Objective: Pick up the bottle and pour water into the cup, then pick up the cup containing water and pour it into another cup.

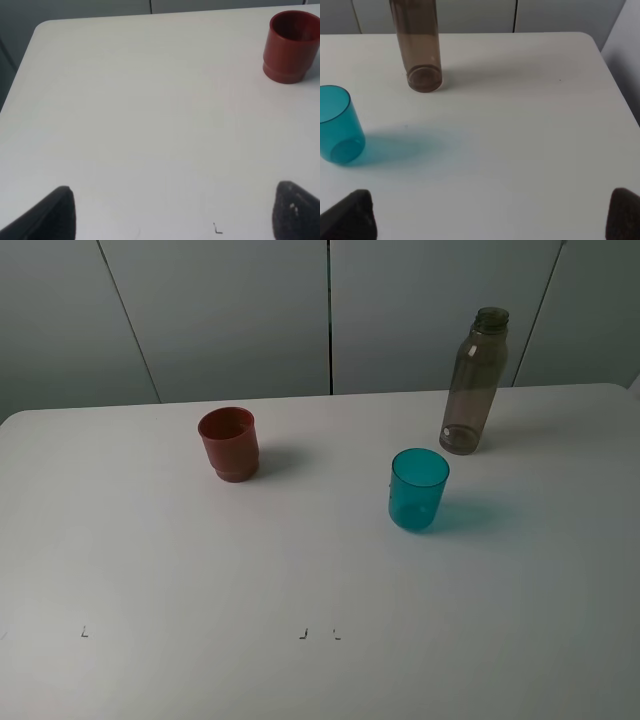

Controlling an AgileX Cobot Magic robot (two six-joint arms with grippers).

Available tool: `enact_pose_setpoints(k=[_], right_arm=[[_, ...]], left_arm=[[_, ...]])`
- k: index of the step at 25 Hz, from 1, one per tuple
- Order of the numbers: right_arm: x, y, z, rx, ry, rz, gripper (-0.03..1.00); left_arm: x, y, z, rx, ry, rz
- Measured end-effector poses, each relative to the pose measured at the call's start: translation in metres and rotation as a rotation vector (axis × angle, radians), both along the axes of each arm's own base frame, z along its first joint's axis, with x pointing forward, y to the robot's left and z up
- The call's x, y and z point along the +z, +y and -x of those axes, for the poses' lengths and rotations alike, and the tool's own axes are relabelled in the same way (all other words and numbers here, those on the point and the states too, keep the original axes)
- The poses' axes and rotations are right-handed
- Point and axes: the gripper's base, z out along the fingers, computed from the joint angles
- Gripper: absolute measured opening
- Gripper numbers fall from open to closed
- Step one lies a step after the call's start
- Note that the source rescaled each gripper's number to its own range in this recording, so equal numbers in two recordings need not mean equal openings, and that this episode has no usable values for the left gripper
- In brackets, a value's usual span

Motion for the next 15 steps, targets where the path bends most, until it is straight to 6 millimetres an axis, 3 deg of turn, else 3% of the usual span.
enact_pose_setpoints(k=[15], right_arm=[[0.0, -0.0004, 0.0, -0.011, -0.001, -0.011, 1.0]], left_arm=[[0.0, 0.0, 0.0, 0.0, 0.0, 0.0]])
